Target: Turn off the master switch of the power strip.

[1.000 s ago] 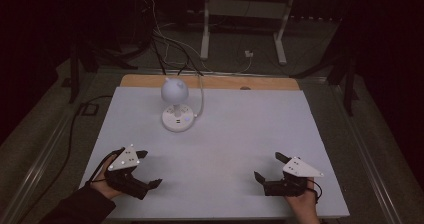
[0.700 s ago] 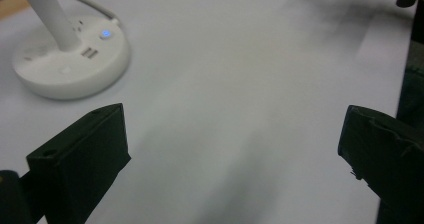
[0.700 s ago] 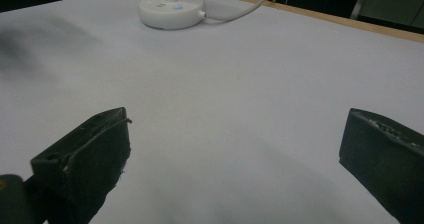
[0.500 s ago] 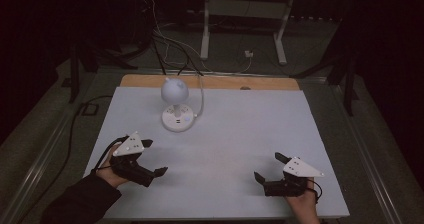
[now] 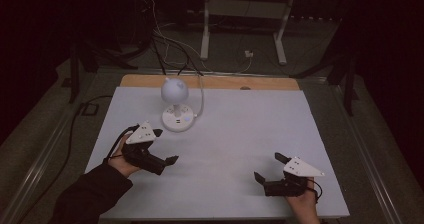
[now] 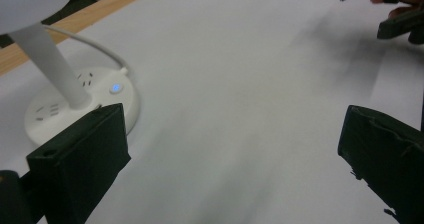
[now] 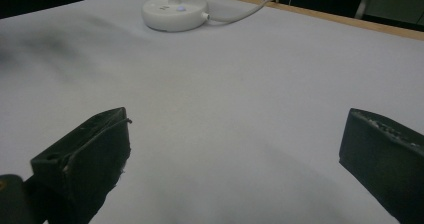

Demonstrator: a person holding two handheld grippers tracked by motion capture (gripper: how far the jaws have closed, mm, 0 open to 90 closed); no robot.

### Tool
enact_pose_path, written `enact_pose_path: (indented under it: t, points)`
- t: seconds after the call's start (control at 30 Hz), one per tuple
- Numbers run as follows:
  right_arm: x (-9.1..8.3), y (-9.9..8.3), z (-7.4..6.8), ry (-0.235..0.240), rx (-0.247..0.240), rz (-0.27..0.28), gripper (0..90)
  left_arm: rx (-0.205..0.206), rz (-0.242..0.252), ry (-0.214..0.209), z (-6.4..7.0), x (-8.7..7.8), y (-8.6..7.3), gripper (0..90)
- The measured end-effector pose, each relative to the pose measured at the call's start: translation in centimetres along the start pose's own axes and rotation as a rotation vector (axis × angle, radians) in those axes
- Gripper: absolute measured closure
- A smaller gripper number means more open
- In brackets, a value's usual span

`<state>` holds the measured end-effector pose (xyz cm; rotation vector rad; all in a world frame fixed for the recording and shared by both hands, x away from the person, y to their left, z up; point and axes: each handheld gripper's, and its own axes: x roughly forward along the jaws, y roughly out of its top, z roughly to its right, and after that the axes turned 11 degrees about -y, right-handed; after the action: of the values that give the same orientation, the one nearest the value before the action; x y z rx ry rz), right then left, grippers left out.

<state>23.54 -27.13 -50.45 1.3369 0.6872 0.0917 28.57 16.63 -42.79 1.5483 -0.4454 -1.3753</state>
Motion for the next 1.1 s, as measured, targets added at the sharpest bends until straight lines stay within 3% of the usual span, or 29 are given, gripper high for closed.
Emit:
enact_pose_path:
  t: [0.6, 0.87, 0.93, 1.1]
  points:
    - [-0.1, 0.1, 0.0, 0.008, 0.005, 0.009, 0.0, -0.01, 0.039, -0.003, -1.3, 2.7, 1.9, 0.4]
    - [-0.1, 0.1, 0.0, 0.011, 0.012, 0.009, 0.0, -0.041, 0.072, 0.024, -2.3, 4.0, 2.2, 0.4]
    - [-0.1, 0.0, 0.0, 0.013, 0.013, 0.011, 0.0, -0.039, 0.07, 0.054, -2.4, 4.3, 2.3, 0.4]
    - [-0.1, 0.1, 0.0, 0.015, 0.016, 0.011, 0.0, -0.057, 0.077, 0.073, -2.8, 5.1, 2.6, 0.4]
